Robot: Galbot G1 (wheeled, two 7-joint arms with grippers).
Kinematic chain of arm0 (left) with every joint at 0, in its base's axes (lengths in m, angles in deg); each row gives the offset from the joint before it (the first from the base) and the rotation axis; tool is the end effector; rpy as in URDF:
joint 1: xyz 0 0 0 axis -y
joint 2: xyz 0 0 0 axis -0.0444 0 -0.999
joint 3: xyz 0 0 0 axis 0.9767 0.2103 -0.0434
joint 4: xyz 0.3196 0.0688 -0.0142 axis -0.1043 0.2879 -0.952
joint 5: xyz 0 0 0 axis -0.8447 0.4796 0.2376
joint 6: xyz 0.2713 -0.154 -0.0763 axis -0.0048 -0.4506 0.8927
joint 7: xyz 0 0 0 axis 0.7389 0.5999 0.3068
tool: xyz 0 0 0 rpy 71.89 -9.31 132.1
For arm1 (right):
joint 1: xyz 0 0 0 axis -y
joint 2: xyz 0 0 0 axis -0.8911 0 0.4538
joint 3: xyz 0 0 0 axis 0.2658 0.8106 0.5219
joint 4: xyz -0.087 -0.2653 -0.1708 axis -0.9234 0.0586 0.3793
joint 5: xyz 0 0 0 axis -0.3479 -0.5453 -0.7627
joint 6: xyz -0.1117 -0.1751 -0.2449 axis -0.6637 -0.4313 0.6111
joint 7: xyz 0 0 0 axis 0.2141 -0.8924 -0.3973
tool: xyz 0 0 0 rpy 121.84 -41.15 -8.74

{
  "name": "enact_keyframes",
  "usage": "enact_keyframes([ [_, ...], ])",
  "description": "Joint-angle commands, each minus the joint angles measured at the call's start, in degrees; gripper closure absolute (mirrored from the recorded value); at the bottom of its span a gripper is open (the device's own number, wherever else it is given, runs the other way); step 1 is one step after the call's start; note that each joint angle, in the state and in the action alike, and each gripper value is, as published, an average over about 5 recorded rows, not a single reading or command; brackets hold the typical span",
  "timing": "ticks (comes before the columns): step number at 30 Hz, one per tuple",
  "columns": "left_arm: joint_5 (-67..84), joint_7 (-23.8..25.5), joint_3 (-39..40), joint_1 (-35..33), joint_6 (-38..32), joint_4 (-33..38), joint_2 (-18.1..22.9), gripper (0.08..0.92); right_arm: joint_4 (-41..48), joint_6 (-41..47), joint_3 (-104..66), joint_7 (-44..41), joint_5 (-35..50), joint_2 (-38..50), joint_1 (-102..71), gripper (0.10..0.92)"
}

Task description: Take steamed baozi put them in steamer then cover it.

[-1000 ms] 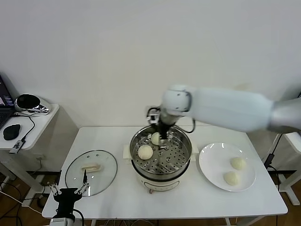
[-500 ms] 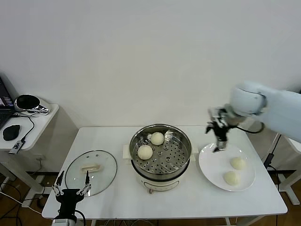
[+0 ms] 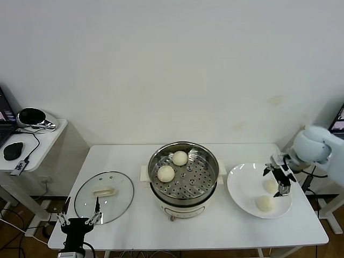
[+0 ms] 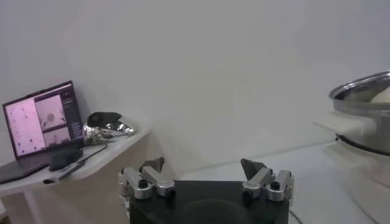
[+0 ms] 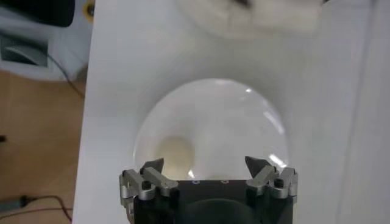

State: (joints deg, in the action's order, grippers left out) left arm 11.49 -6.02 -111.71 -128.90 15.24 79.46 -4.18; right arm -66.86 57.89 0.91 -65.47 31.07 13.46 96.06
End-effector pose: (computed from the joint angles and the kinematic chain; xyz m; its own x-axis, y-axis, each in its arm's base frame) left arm 0.1080 0.0647 -0.2871 -0.9787 -0.1903 0.0774 -0.1589 0.9401 0.3016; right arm 0.4062 -0.1910 -0.1264 -0.1178 -0.0237 0.9928 -0.9825 -0.1427 -0.1199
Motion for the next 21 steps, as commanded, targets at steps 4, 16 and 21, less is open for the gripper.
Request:
enact_keyframes([
  [4, -0.01, 0.0, -0.52, -0.56, -0.09, -0.41, 0.29, 0.177, 6.94, -3.68, -12.5, 2.23, -6.02, -1.8, -18.86, 0.203],
  [16, -0.31, 0.04, -0.72, -0.49, -0.41, -0.91, 0.58, 0.177, 12.37, -3.63, -15.7, 5.9, -8.64, -6.68, -21.52, 0.203],
  [21, -0.29, 0.04, -0.81, -0.41, -0.4, -0.92, 0.55, 0.177, 12.99, -3.12, -16.07, 6.21, -8.76, -7.7, -21.54, 0.203],
])
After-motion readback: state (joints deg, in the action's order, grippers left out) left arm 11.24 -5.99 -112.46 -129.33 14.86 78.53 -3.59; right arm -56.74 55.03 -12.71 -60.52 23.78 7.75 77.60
